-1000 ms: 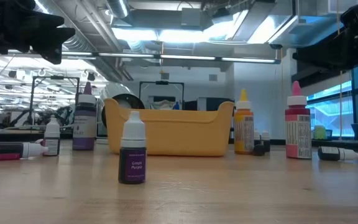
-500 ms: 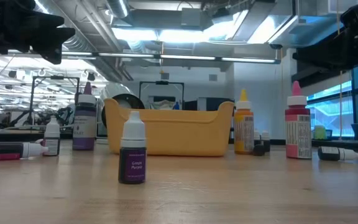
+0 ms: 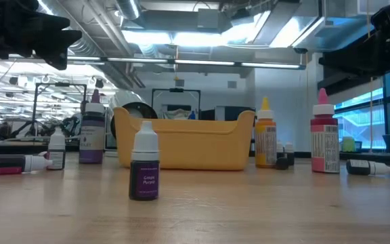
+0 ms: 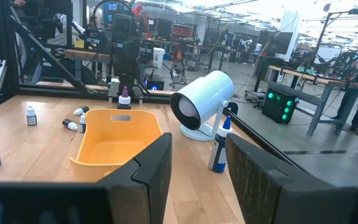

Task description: Pick & Place food coloring

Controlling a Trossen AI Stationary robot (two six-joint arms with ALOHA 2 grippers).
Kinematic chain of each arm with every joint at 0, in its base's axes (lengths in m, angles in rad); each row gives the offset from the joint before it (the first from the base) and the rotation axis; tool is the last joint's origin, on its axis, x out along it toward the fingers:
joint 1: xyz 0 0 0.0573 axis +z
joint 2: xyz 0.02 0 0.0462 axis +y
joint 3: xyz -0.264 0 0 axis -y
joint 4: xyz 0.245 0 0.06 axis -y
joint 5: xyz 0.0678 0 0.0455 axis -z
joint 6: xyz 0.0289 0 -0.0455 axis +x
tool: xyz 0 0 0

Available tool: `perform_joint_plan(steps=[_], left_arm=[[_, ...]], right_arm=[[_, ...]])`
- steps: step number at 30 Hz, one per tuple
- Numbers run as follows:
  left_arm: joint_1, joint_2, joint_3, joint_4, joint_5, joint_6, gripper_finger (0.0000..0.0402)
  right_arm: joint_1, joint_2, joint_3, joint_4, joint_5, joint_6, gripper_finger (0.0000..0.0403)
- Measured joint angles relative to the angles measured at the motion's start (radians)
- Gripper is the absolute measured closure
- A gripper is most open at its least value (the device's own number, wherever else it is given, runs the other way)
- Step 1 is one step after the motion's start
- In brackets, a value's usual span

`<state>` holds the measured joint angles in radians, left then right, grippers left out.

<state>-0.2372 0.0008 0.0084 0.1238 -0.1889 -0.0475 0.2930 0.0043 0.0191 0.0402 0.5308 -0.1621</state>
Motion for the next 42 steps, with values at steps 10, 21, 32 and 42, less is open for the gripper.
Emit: perform_joint_plan(steps=[10, 21, 32, 42], left_arm=[[0.000, 0.000, 0.000, 0.000, 0.000, 0.000, 0.0260], [0.000, 0.000, 0.000, 0.000, 0.000, 0.000, 0.0260], [0.000, 0.000, 0.000, 0.000, 0.000, 0.038, 0.0260], [0.000, 0.000, 0.000, 0.001, -0.007, 0.043, 0.0260]], right_arm=[[0.000, 0.000, 0.000, 0.007, 0.000, 0.181, 0.0250], [0.000, 0.000, 0.000, 0.073, 0.000, 0.087, 0.0250], [0.000, 0.000, 0.000, 0.036, 0.000, 0.124, 0.0250], [0.000, 0.000, 0.000, 0.036, 0.000, 0.124, 0.0250]])
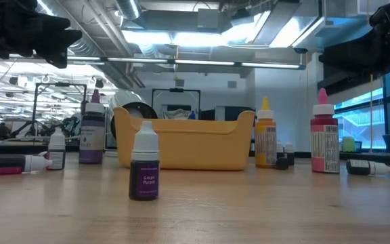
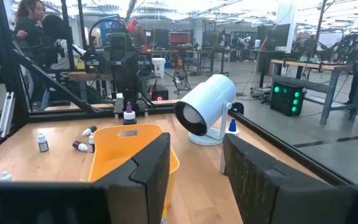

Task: Pick & Place food coloring
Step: Put the large violet ink bottle into the yellow bin

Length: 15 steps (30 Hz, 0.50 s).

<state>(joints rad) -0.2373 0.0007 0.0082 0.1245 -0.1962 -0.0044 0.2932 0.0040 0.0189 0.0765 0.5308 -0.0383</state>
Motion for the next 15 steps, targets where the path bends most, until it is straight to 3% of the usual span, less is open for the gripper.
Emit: perform_joint_plan(steps=[15], left_arm=[[0.000, 0.000, 0.000, 0.007, -0.003, 0.000, 0.0260]], right_arm=[[-0.002, 0.000, 0.000, 0.001, 0.055, 0.009, 0.0250]])
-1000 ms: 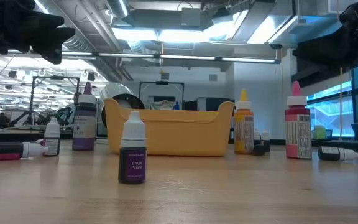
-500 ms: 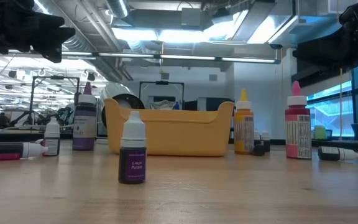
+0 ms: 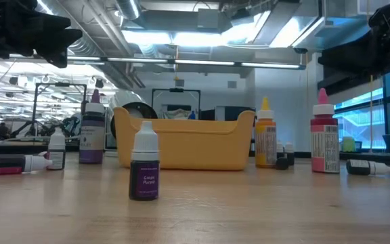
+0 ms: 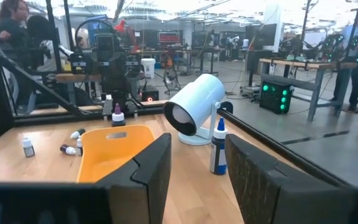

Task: Pick & Place food coloring
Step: Put the large violet ink bottle into the yellow bin

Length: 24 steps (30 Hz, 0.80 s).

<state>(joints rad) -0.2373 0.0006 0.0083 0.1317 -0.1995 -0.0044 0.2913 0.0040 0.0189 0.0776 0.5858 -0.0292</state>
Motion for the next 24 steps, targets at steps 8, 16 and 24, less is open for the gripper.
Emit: perform_joint_plan(steps=[8, 16, 24], left_arm=[[0.000, 0.000, 0.000, 0.000, 0.000, 0.000, 0.0260], [0.000, 0.000, 0.000, 0.001, 0.000, 0.000, 0.0260], [0.000, 0.000, 0.000, 0.033, -0.019, 0.001, 0.0236]], right_arm=[[0.000, 0.000, 0.000, -0.004, -0.002, 0.027, 0.0250], [0.000, 0.000, 0.000, -0.004, -0.002, 0.026, 0.0250], [0.000, 0.000, 0.000, -0.003, -0.002, 0.025, 0.0250]])
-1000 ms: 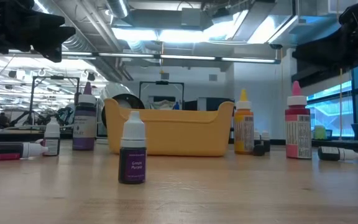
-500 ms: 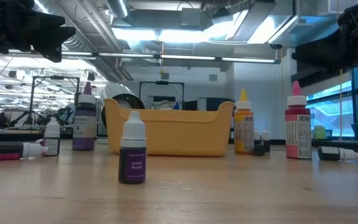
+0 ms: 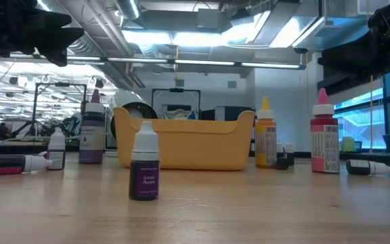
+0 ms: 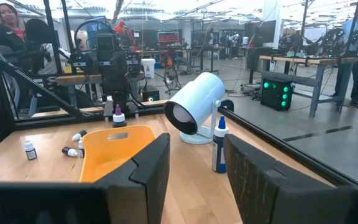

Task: Pick & Place food coloring
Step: Put the large violet ink bottle into the yellow bin

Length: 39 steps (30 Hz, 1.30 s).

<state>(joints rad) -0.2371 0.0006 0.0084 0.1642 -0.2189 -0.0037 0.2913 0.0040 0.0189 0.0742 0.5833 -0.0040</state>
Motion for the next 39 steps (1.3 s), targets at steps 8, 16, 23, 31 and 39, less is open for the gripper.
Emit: perform_joint_plan(steps=[8, 16, 23, 31, 39], left_arm=[[0.000, 0.000, 0.000, 0.005, -0.018, 0.017, 0.0215], [0.000, 0.000, 0.000, 0.004, -0.015, -0.017, 0.0215], [0.000, 0.000, 0.000, 0.004, -0.021, -0.009, 0.0217], [0.000, 0.001, 0.000, 0.004, -0.025, -0.028, 0.0217], [0.000, 0.028, 0.000, 0.070, -0.101, -0.043, 0.0217]], right_arm=[[0.000, 0.000, 0.000, 0.000, 0.000, 0.000, 0.0250], [0.000, 0.000, 0.000, 0.000, 0.000, 0.000, 0.0250], [0.000, 0.000, 0.000, 0.000, 0.000, -0.001, 0.0250], [0.000, 0.005, 0.002, -0.037, -0.127, -0.141, 0.0250], [0.000, 0.008, 0.001, -0.043, -0.246, -0.185, 0.0250]])
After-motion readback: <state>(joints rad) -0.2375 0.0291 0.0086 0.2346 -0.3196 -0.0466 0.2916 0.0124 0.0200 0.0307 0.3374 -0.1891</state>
